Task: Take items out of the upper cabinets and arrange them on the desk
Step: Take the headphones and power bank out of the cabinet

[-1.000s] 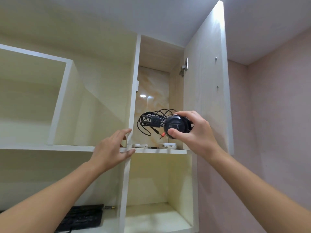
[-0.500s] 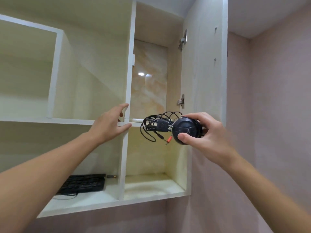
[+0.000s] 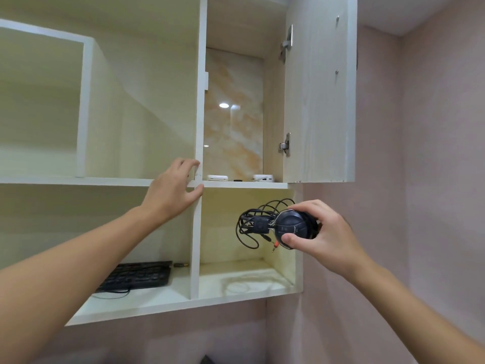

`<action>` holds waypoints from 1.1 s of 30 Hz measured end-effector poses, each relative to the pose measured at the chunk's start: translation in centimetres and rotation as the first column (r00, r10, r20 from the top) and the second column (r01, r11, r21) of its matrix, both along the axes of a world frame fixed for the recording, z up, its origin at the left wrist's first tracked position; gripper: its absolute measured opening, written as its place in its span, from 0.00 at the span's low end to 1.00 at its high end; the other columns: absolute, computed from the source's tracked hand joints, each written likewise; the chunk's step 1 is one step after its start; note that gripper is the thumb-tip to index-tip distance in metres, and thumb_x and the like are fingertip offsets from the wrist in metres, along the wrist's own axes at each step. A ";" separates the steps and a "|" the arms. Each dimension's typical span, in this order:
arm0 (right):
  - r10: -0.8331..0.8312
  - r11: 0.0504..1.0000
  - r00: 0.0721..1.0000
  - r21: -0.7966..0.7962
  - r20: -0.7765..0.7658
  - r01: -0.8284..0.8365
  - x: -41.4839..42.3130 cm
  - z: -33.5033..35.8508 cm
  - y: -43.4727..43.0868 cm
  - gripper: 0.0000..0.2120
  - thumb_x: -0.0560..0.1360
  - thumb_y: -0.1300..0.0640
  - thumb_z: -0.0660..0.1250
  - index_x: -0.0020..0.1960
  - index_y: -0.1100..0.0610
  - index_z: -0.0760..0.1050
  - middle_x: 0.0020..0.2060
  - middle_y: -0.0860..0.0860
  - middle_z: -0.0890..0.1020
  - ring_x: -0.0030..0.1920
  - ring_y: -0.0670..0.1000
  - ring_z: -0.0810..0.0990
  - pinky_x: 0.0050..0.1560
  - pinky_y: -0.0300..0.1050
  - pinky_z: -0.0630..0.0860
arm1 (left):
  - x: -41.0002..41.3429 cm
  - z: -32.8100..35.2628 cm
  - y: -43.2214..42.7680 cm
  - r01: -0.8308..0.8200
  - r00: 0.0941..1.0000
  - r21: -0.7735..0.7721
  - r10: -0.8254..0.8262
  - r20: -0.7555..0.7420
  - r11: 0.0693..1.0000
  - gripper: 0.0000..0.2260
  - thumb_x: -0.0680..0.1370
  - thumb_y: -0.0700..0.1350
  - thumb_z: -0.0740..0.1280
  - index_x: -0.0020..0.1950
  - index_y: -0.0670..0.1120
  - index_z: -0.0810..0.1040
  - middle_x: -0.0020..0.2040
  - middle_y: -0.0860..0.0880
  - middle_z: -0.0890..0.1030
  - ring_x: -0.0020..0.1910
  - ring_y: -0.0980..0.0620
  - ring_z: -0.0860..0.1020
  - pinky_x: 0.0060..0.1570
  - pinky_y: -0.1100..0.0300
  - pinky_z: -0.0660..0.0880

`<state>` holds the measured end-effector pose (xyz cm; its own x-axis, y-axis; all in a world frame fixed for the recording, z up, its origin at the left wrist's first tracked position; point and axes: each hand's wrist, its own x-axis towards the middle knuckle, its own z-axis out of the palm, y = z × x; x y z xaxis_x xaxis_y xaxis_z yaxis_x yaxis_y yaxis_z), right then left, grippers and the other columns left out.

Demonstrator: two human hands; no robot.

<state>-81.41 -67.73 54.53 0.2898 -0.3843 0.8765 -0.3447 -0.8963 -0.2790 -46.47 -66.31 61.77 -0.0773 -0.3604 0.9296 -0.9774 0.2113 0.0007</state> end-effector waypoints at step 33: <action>0.333 0.941 0.943 0.071 -0.018 -0.331 1.1 -2.0 -10.8 0.20 0.65 0.48 0.80 0.55 0.42 0.79 0.52 0.38 0.80 0.54 0.41 0.80 0.51 0.36 0.75 | -7.7 4.3 -3.5 -0.390 0.892 0.199 0.316 0.323 0.899 0.26 0.75 0.65 0.60 0.58 0.47 0.81 0.51 0.50 0.84 0.50 0.46 0.80 0.48 0.56 0.70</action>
<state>-80.29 -78.51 52.54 0.4362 -0.3189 0.8415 -0.0394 -0.9410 -0.3362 -54.22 -69.77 66.04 -0.1398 -0.6307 0.7634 -0.9547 -0.1186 -0.2728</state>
